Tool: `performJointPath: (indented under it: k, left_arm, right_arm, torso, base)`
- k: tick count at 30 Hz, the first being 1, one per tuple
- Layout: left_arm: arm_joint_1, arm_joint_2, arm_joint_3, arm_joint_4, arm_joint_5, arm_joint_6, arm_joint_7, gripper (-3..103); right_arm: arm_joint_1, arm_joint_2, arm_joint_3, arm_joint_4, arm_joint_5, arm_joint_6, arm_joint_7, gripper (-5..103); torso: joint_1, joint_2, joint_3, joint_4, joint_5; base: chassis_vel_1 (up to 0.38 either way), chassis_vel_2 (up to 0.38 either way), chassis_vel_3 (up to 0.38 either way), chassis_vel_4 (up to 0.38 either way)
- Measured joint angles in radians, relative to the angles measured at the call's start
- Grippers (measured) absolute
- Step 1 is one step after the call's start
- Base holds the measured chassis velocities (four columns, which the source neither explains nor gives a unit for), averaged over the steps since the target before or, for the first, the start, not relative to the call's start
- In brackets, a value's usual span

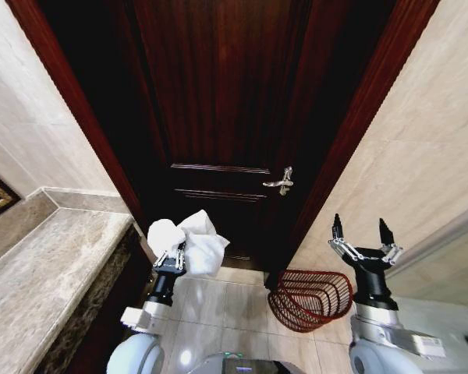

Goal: Discard the used towel into the hamper.

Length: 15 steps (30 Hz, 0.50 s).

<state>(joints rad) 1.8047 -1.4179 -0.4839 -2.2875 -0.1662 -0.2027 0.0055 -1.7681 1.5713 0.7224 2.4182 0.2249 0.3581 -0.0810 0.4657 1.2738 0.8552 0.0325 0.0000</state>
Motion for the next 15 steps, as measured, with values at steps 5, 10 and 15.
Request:
performJointPath:
  k: [5, 10, 15]
  left_arm:
    - [-0.004, 0.000, 0.000, 0.005, 0.000, -0.005, 0.000, 11]
    - [-0.006, -0.002, -0.002, 0.010, -0.002, -0.014, -0.001, 11]
    - [-0.012, -0.006, -0.007, 0.023, -0.003, -0.020, -0.021, 11]
  right_arm:
    - [0.000, 0.001, 0.001, -0.003, 0.001, 0.004, 0.000, 100]
    - [0.000, 0.003, 0.002, -0.007, 0.001, 0.011, 0.000, 100]
    - [0.000, 0.003, 0.002, -0.014, 0.009, 0.033, -0.002, 100]
  torso:
    - [0.000, 0.000, 0.000, 0.0000, 0.0001]
    - [0.000, 0.000, 0.000, 0.0000, 0.0001]
    - [-0.001, 0.000, 0.000, 0.0000, 0.0003]
  base:
    - [0.139, -0.112, -0.132, 0.126]
    - [0.193, -0.197, -0.189, 0.195]
    - [0.213, -0.228, -0.231, 0.228]
